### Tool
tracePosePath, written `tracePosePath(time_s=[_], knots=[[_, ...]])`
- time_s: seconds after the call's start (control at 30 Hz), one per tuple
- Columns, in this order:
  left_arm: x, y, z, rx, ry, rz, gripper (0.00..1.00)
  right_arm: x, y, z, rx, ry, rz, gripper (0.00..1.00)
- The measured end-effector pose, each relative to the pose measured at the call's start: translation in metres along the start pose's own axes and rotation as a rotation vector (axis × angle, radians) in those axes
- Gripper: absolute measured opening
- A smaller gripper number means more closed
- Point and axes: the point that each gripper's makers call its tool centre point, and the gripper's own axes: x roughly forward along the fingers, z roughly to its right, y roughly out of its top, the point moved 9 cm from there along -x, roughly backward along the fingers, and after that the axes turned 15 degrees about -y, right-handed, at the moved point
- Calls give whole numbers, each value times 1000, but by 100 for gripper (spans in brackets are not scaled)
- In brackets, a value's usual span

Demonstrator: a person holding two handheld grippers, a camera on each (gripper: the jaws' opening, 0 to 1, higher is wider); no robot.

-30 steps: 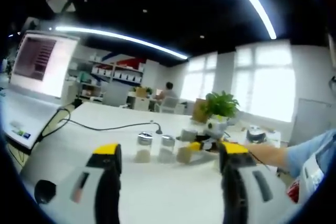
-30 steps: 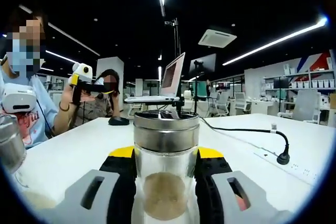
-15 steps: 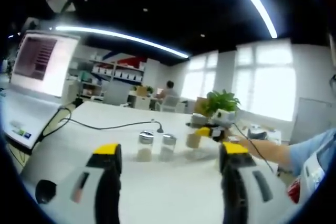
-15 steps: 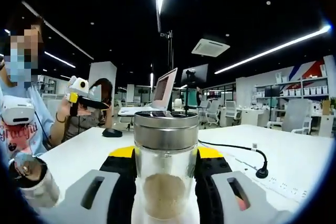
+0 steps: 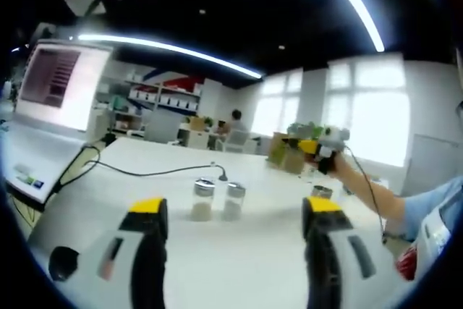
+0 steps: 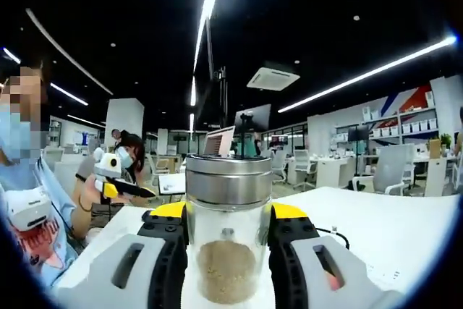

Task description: Rotate the seasoning bottle until the label or dispensing opening points toward the visible target arrow and the bottle remains upright within the marked orientation range

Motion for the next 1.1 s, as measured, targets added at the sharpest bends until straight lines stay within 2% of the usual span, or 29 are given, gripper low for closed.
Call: tracePosePath(time_s=[0.1, 0.2, 0.33, 0.43, 0.5, 0.6, 0.63, 0.67, 0.7, 0.73, 0.8, 0.93, 1.1], knots=[[0, 2, 0, 8, -41, 3, 75, -8, 10, -19, -32, -10, 20, 42], [-1, 5, 2, 6, -54, 22, 76, -16, 15, -38, -52, -10, 29, 42], [-1, 5, 3, 8, -56, 23, 76, -25, 20, -63, -63, -15, 40, 42], [-1, 3, 3, 7, -47, 15, 76, -34, 15, -89, -81, -7, 46, 42], [0, 1, 4, 8, -46, 10, 76, -39, 8, -104, -89, -13, 48, 42], [-1, 1, 4, 7, -50, 9, 76, -47, -8, -121, -56, -22, 56, 42], [-1, 2, 5, 8, -52, 11, 76, -50, -14, -126, -56, -71, 70, 42], [-1, 2, 6, 9, -54, 12, 76, -53, -20, -132, -77, -127, 81, 42], [-1, 2, 6, 17, -57, 12, 76, -56, -25, -140, -153, -127, 86, 42], [0, 2, 8, 24, -64, 11, 76, -58, -31, -147, -207, -169, 107, 42], [0, 2, 8, 19, -68, 14, 76, -60, -41, -157, -220, -194, 110, 42], [5, -1, 9, 18, -85, -5, 76, -59, -66, -162, -182, -230, 110, 42], [7, -4, 9, 16, -90, -21, 76, -52, -97, -154, -108, -258, 75, 41]])
